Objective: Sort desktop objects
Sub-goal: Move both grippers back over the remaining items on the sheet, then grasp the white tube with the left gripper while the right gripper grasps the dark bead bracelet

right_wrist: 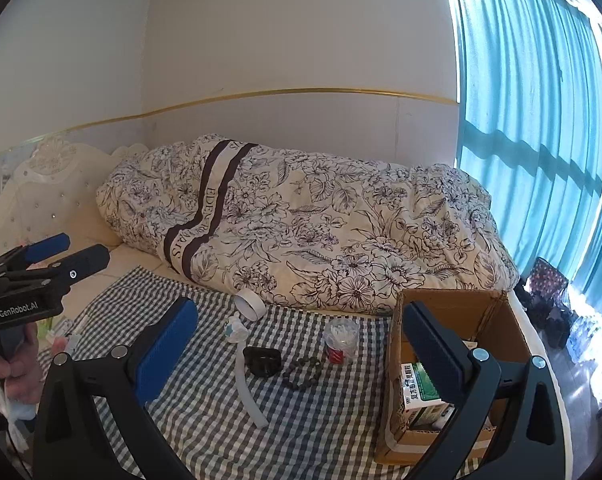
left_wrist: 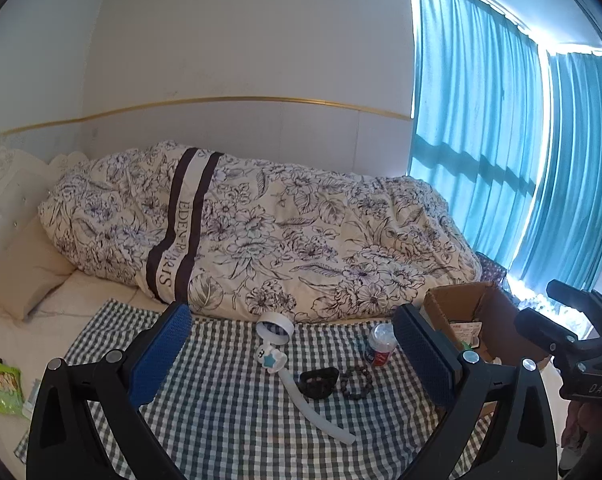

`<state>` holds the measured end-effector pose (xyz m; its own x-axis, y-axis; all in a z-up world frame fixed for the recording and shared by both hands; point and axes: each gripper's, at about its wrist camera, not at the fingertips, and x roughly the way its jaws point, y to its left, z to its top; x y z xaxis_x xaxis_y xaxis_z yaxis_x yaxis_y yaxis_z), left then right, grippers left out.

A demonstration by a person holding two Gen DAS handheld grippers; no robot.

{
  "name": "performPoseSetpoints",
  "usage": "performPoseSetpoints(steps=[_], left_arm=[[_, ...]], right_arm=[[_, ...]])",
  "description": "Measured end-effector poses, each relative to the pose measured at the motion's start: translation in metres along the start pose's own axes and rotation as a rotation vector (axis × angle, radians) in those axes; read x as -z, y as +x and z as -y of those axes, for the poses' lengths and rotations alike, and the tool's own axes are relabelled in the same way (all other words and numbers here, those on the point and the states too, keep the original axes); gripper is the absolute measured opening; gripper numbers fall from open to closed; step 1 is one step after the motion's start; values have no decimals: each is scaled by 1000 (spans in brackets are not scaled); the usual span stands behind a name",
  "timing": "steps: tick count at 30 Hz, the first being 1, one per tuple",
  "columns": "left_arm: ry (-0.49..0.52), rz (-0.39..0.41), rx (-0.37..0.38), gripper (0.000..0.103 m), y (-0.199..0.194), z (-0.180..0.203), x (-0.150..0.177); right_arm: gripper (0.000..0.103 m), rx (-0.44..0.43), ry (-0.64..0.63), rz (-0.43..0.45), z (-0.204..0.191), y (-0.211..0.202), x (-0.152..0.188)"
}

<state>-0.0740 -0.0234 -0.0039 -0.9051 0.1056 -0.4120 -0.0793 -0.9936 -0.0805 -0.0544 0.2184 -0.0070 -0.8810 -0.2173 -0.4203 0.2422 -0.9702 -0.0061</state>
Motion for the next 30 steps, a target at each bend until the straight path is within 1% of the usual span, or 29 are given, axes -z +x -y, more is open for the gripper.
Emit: performPoseSetpoints(steps=[4,9,14,19,22,24,25,27,30], left_arm=[[-19,-16,-17,103,9,-3,12],[-23,-65,-38,103,30,-4,38],[-37,-130,-49,103,62,-10,66],[-56,-183,-55,103,93,-18,93],[-52,-209,-68,103,113,-21,107],[-44,-233,-81,103,128,-22,118],[-42,-251,-83,103,137,-23,125],[-41,-289,-79,103,152,-26,137],[-38,-332,-77,103,174,-27,153]], right_arm=[[103,-13,2,-11,-6,8,8],[103,-27,2,-61,-14,33,32],[103,-13,-32,-105,-22,61,57],[103,-24,-35,-131,-24,89,73],[103,-18,-33,-145,-23,107,83],[103,-30,-37,-154,-23,119,91],[102,-39,-43,-150,-23,123,95],[94,-75,-66,-154,-24,133,104],[87,-92,-73,-195,-24,150,120]])
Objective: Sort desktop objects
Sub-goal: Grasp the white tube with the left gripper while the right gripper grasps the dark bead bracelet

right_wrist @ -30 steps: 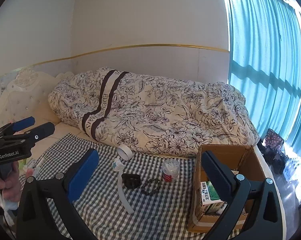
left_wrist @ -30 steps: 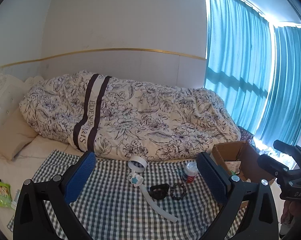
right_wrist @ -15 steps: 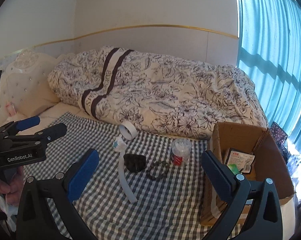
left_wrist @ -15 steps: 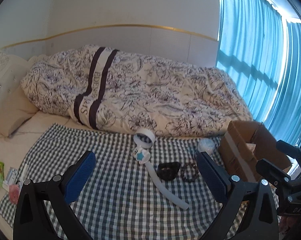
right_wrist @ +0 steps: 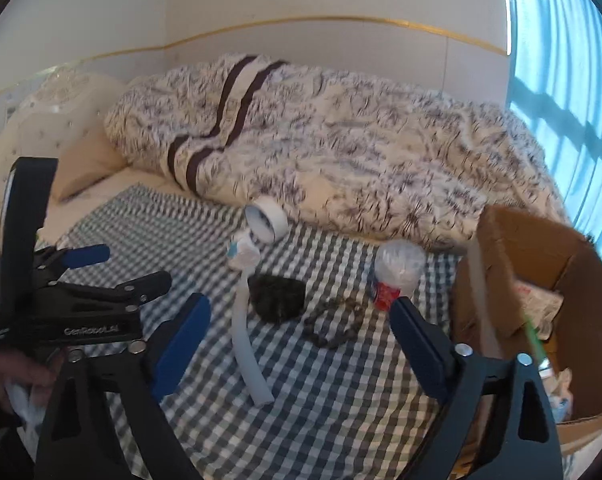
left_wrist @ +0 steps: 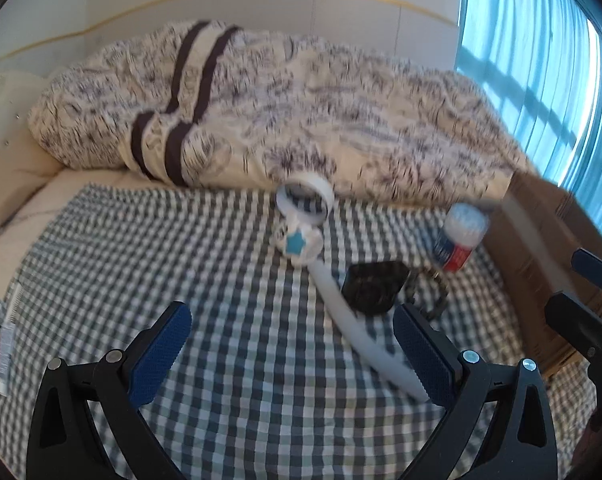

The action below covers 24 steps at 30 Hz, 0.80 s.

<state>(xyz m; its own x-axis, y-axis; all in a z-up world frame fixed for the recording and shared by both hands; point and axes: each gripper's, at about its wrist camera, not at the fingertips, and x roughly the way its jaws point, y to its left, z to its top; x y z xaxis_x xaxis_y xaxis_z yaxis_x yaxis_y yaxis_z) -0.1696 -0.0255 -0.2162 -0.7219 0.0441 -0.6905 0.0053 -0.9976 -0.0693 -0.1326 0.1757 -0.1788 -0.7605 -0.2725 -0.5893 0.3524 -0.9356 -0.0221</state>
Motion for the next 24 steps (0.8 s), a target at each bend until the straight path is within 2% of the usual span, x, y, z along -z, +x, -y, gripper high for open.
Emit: performPoseSetpoints(steps=[3,9,12,19,22,24], left_arm=[[-13,-36,7,103,22,2,8],[-7,-89,28,103,58,18,15],[0,-113,40,103,77,27,16],[11,-188,38,100,115,40,19],[47,-228,17,100,129,44,26],[48,-220,26,99,131,44,29]], right_arm=[[78,-33,49,-63,11,22,12],[75,10,59,-121,28,47,27],[62,-6,94,-158,39,59,29],[53,-6,127,-217,53,95,29],[45,0,143,-248,56,109,31],[37,7,155,-288,57,121,36]])
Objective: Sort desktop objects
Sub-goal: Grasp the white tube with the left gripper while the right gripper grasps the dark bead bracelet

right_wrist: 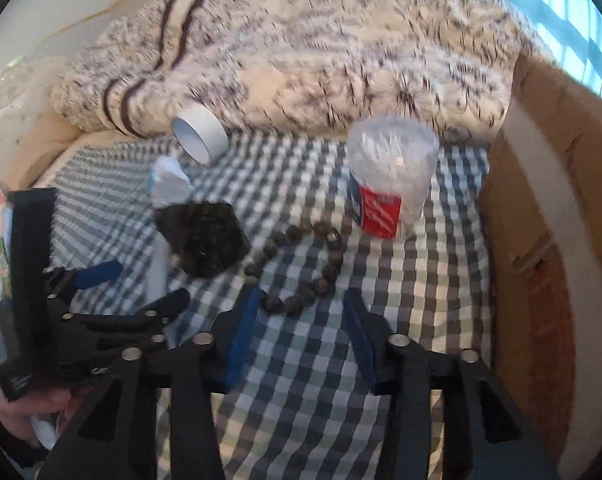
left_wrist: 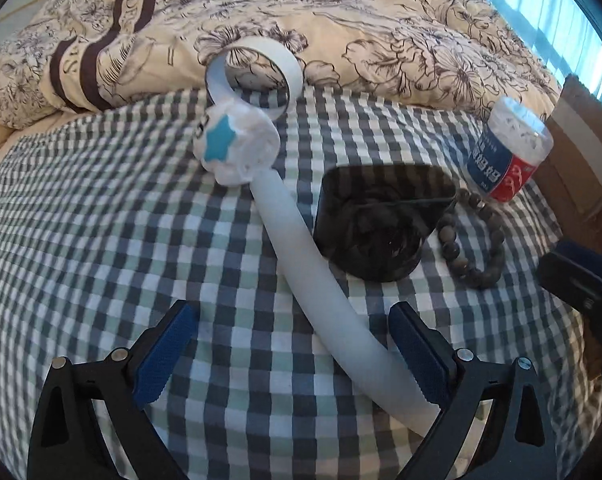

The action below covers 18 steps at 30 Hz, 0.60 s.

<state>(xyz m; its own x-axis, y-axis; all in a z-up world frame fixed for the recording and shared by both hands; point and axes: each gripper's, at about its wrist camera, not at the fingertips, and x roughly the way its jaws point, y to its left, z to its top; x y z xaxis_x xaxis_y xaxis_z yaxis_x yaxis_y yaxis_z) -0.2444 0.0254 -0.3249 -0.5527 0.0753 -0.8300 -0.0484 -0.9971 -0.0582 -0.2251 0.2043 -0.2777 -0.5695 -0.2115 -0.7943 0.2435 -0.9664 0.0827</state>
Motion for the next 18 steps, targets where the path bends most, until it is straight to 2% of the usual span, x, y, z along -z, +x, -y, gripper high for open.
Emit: performPoseSetpoints(steps=[2,4,6,7,9,10,12,15,18], left_arm=[[1,14,4,97,0,-1,2],[10,36,7,87,-2,1,4],[26,59,12,67,-6,4,7],[38,68,20,62,-8,6,8],[58,77,31,45,-11,10,8],[64,81,38,41,-12,11,9],[62,86,51,24,-13,11,9],[38,90,72,12,-16,5,8],[19,99,90,11,-21,1,8]], right_arm=[[37,-9,14,-3,1,6,3],[37,-2,19,-3,2,12,5],[37,1,34,-7,4,18,6],[37,-2,45,-13,6,21,6],[37,-1,60,-24,10,28,5],[37,-3,66,-21,11,30,4],[37,-4,76,-17,12,32,2],[40,0,88,-21,13,40,-4],[41,34,56,-34,7,50,-8]])
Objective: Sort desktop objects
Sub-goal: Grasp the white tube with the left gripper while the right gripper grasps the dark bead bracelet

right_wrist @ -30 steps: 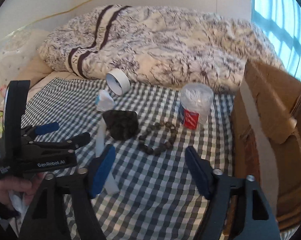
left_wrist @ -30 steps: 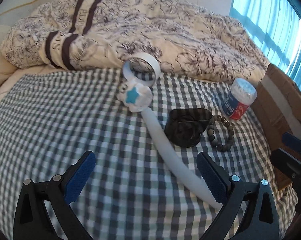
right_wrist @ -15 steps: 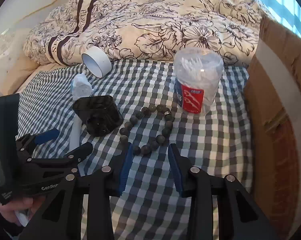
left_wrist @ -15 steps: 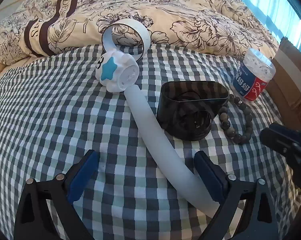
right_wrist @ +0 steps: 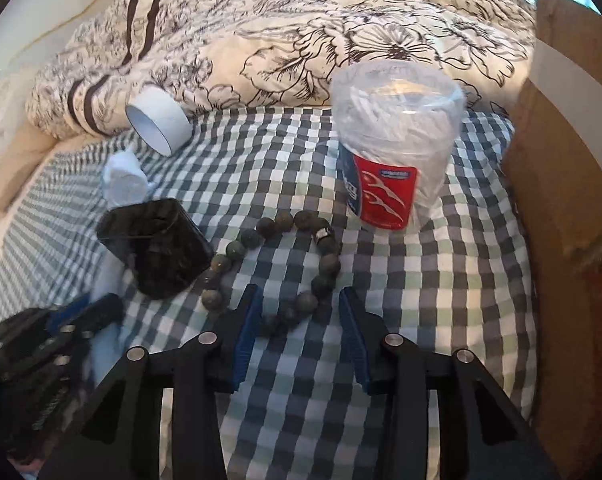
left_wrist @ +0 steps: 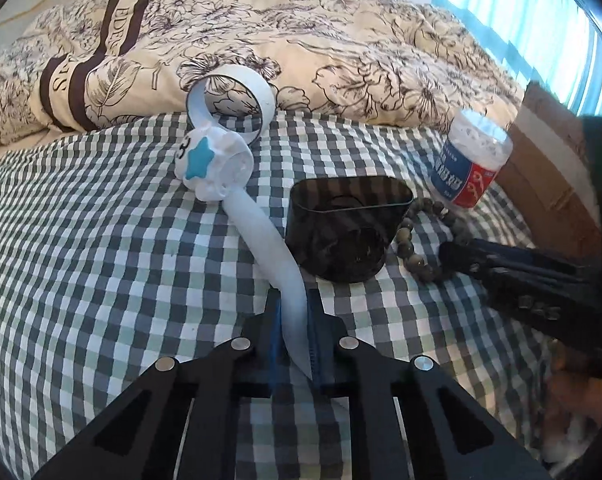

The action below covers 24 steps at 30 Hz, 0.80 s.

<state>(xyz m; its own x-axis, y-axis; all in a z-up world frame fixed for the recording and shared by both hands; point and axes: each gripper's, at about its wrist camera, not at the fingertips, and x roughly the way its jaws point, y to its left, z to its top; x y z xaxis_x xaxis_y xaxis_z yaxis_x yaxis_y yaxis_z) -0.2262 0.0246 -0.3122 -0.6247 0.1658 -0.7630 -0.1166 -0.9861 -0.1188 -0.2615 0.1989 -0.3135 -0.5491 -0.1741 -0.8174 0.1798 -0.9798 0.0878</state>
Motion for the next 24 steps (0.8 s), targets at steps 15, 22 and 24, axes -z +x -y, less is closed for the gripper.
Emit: performPoseSetpoints(steps=[15,22,24], left_arm=[[-33,76,16,11,-36,-9,-2],[-36,93,17,11,-48,-8,-4],[-39,97,17,11,-52,-9,-5]], right_arm=[[16,28,-43,40,-9,0,1],[11,-45,-9,51,-5,-10,6],[11,-50,-8,67,-6,-17,8]])
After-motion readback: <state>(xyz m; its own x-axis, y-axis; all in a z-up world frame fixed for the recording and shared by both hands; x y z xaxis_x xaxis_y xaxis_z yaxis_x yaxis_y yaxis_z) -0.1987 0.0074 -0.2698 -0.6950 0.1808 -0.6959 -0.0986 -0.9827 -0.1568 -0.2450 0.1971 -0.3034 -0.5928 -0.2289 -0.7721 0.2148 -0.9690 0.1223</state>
